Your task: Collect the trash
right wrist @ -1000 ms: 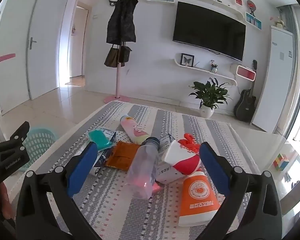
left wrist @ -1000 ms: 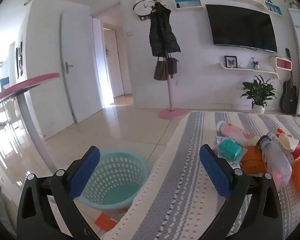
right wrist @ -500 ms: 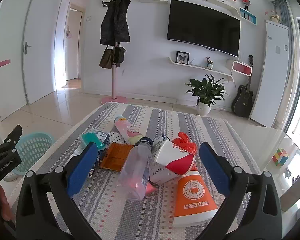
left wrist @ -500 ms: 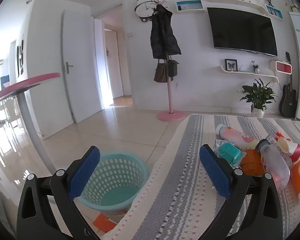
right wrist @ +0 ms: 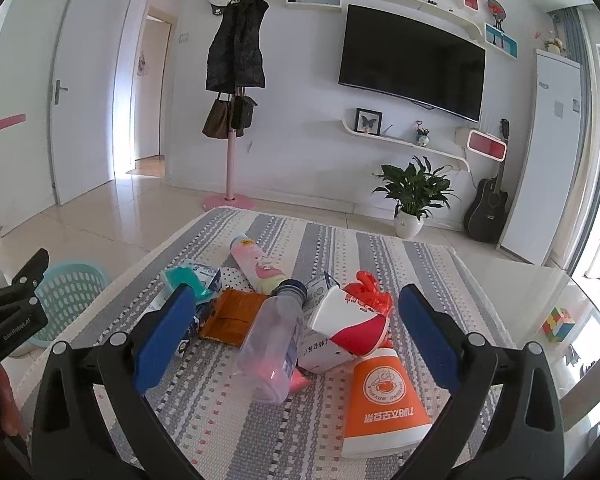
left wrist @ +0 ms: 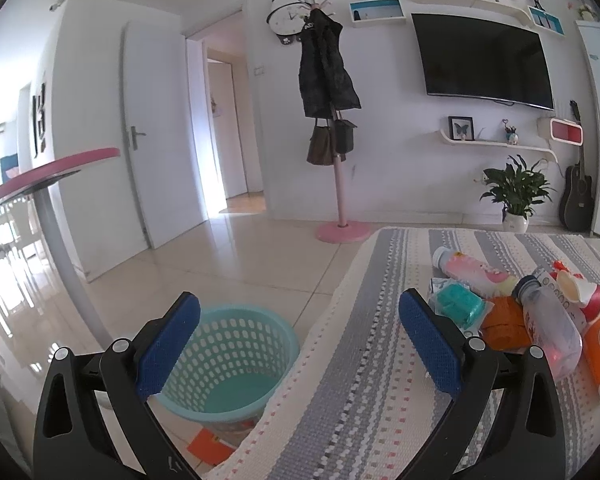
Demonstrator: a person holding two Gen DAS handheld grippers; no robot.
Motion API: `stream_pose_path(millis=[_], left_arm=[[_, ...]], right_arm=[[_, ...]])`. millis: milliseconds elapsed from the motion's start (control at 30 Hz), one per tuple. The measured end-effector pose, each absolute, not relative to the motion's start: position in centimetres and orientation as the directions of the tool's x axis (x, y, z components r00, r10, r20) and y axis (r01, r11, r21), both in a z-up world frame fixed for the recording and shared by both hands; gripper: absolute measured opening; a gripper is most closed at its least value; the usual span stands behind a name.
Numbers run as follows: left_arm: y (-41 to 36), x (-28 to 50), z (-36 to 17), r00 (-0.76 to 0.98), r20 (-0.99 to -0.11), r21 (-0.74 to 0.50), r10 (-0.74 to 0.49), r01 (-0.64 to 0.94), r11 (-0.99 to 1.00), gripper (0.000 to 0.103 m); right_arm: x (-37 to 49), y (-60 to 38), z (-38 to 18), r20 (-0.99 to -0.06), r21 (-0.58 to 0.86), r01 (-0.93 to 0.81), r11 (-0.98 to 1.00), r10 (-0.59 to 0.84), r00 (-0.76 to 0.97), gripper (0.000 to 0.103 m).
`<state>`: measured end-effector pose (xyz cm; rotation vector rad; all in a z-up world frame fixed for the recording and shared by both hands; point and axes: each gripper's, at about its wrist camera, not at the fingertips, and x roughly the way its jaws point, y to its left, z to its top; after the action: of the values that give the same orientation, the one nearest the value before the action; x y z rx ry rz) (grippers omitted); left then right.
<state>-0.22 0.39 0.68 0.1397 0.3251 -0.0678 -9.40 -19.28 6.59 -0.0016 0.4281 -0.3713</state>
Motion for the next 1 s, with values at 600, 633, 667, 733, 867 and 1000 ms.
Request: stream_pose_path(millis=[600,633,667,733,867,1000], left_arm=[[0.73,-0.07,0.96,0.946,-0.319,0.111,-0.054,0.094,0.989,0.096],[0.72,-0.07,0.93,0.946,-0.32,0.11,-0.054,0.093,0.989,0.096],[0.77,-0.1,0.94,0.946,-0.321,0.109,-0.054,0.093,0.99,0.096],[0.85,-0.04,0.92,0.944,-0.324,0.106,-0.056,0.095,0.99,0.096],[0.97,-0.16,1.08,0.946,-0.317,0.105,-0.06,0.098,0.99,0.096],[1.17,-0.06,1.29,0.945,-0.32,0.096,-0.066,0.101,0.99,0.096]], right_arm=[[-9.77,-20.02,7.16,-0.409,-0.024,0.332,0.943,-0.313,0.857,0.097],[-9.81,-20.04,7.15,-0.408,-0.023,0.33,0.944,-0.31,0.859,0.097],[-9.77,-20.03,7.12,-0.407,-0.025,0.329,0.944,-0.31,0.859,0.097],[-9.75,-19.94,7.13,-0.407,-0.03,0.329,0.944,-0.312,0.859,0.097],[-9.69,-19.79,7.02,-0.408,-0.037,0.325,0.945,-0.311,0.858,0.097],[-9.7,-19.27,7.15,-0.399,-0.056,0.325,0.944,-0.319,0.859,0.097]])
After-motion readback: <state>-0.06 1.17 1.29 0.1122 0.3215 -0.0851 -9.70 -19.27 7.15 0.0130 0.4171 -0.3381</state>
